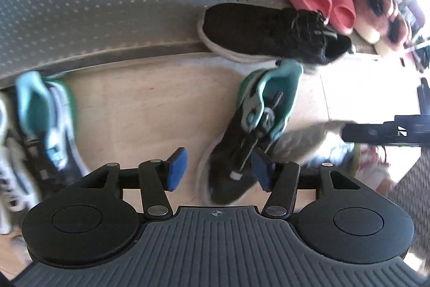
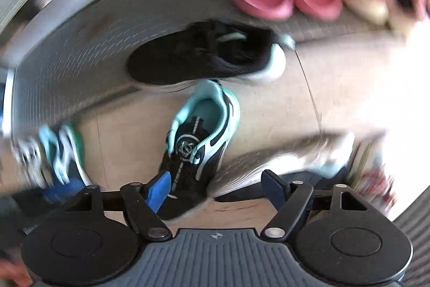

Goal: Organize scattered shoes

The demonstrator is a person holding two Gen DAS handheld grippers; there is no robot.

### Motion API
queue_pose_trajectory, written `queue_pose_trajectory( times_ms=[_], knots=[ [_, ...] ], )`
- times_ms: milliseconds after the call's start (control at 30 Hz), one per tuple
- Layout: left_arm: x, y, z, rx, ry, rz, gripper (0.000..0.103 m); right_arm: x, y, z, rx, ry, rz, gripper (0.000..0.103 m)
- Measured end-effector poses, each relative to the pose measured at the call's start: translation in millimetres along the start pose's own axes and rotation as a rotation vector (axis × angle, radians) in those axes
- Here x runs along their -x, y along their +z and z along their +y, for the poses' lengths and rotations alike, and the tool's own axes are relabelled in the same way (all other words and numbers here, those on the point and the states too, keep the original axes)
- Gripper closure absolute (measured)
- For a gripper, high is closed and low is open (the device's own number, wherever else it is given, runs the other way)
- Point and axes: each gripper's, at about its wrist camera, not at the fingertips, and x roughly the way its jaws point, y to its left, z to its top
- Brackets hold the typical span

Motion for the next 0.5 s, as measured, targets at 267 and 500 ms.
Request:
queue_pose_trajectory(
  times_ms=[267, 500],
  knots=[
    [-80, 32, -34, -0.028, 0.016, -0.014, 0.045, 47, 11, 15, -0.040, 0.077, -0.130, 0.013],
    [-102, 39, -51, -0.133, 0.051, 0.055, 0.082, 42, 12, 11, -0.086, 0.222, -0.035, 0.011]
  ],
)
